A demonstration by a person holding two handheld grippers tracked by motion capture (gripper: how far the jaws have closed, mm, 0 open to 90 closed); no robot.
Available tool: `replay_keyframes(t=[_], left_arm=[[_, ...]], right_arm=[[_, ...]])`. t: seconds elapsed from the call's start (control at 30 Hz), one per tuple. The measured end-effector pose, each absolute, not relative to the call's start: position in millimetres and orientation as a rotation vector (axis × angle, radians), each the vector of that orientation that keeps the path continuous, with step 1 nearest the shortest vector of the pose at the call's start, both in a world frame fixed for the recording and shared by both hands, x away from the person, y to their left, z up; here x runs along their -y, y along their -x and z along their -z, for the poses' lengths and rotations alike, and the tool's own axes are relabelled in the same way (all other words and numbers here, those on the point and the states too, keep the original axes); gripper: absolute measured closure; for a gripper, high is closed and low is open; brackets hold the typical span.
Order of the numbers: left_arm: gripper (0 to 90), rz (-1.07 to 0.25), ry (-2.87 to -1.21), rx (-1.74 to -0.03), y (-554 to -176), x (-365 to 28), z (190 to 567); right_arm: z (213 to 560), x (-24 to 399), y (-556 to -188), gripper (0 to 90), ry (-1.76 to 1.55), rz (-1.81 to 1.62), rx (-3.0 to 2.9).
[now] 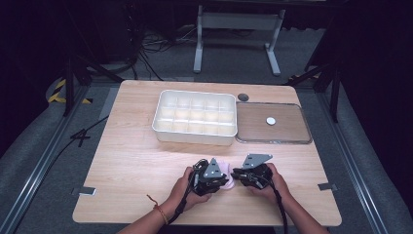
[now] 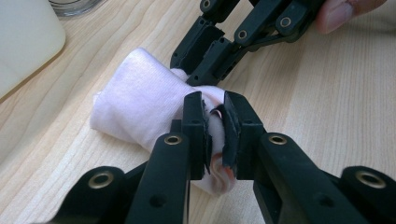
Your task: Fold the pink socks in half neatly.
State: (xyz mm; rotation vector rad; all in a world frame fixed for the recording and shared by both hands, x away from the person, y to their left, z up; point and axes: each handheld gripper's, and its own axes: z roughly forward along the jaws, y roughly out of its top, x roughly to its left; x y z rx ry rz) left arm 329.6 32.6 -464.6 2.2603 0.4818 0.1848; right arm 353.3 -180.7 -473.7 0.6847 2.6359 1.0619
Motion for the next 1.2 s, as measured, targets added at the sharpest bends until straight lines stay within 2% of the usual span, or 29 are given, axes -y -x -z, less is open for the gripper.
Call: replay_keyframes(t=[0.2,0.27,0.47,1.03,1.2], left_arm=[[79.3,-0.206,-2.284,-0.462,-329,-31,466],[79.4,-0.214,-2.284,-0.461,-328,-30,467],[80.9,-0.216,-2.275,-0.457,-329,-28,468],[78.9,-0.170,-2.262,-0.458,-327,-30,467],[80.6,-0.116,-2.276,-0.372,-322,-38,458]], right_arm=[[471,180,-353,77.3,-0.665,-1.037,-2.631],[456,184,-354,84.5,-0.646,-1.101,-2.577],[435,181,-351,86.0,-0.624,-1.294,-2.460],[468,165,-361,85.6,-0.649,-1.188,-2.571],[469,167,-361,86.3,-0.646,-1.197,-2.573]])
